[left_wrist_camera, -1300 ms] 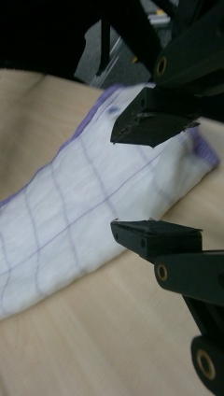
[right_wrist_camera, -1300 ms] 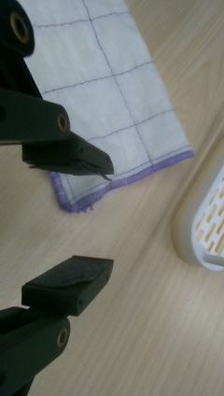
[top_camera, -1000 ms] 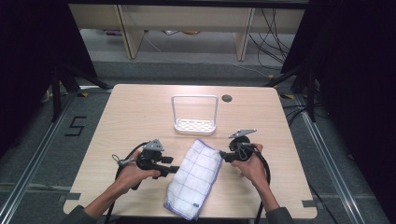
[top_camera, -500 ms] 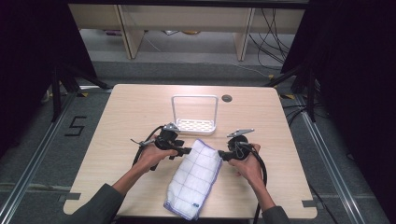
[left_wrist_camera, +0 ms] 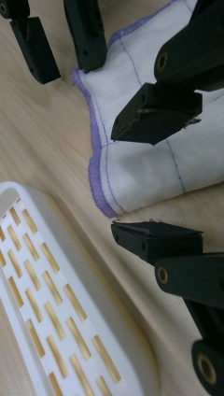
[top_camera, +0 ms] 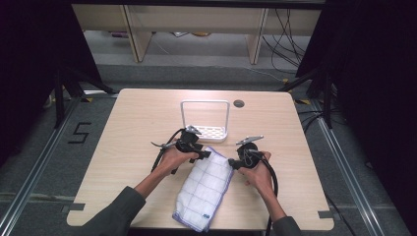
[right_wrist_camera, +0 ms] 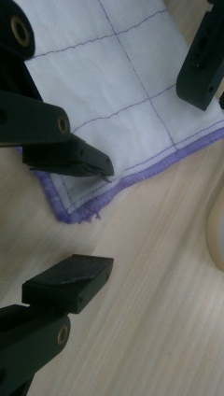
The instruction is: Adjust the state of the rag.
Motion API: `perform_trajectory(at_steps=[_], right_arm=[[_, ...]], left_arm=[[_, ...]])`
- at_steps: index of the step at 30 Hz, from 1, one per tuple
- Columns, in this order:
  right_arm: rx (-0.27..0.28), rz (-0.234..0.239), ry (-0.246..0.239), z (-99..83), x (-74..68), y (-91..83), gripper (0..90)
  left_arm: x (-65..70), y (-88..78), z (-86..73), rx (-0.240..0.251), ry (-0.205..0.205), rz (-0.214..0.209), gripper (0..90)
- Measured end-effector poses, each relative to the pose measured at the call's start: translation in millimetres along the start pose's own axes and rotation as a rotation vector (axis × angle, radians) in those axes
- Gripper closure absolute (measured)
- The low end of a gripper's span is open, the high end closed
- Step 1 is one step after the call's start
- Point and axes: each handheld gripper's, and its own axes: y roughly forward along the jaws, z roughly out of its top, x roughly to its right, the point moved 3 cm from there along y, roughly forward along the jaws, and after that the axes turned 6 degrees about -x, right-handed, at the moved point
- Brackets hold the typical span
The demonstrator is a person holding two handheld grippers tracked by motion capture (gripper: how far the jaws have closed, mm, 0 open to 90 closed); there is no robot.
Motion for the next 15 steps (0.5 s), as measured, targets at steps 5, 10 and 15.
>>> perform_trajectory(at_steps=[5,10,15], right_arm=[[-0.009,-0.005,-0.008,-1.1,-0.8,2.7,49.0],[-0.013,-0.018,-0.016,-1.3,-2.7,4.2,48.6],[-0.005,-0.018,-0.019,-0.4,-2.2,6.2,47.7]], left_arm=[[-1.1,5.1,4.2,0.007,-0.008,-0.006,51.4],[-1.2,9.3,3.2,-0.018,0.019,0.007,59.4],[-3.6,7.3,0.7,-0.024,0.042,0.010,72.9]])
